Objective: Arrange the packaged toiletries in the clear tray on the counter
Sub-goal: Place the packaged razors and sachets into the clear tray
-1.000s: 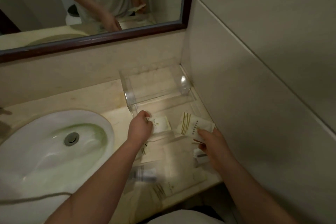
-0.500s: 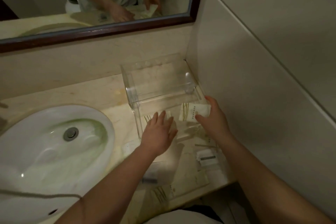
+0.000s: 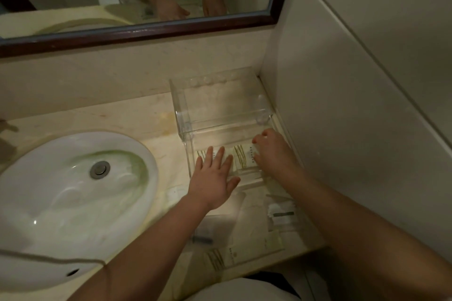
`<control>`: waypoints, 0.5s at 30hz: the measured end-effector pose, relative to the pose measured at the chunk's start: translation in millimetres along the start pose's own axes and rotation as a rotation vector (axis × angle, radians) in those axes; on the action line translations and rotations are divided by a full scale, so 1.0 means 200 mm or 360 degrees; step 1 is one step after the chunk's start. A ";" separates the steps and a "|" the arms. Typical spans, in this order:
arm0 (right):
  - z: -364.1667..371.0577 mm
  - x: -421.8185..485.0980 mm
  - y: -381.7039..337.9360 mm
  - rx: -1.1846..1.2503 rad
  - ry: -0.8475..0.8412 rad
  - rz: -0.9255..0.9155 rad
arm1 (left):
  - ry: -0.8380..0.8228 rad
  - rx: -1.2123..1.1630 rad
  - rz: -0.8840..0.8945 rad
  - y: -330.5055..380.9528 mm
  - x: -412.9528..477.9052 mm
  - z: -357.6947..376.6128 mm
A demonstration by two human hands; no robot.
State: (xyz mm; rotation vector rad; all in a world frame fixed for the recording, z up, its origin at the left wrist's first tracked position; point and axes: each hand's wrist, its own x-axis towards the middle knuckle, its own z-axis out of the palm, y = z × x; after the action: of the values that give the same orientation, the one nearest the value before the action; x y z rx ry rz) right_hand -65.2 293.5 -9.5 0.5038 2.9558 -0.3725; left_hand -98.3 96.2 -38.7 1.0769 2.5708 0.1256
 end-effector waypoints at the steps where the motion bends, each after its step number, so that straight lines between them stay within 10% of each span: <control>1: 0.01 0.00 0.00 -0.0085 0.0050 -0.0046 | 0.0010 0.0000 -0.0003 0.00 0.00 0.00; 15: -0.03 -0.13 0.06 0.0705 0.0155 -0.0104 | 0.0369 -0.0413 0.0085 0.05 -0.08 -0.03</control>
State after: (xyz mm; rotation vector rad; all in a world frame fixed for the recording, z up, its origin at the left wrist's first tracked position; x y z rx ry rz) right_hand -37.9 298.0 -2.4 0.4788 2.9845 -1.0502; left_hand -83.5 93.4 -26.4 1.0859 2.6296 0.6135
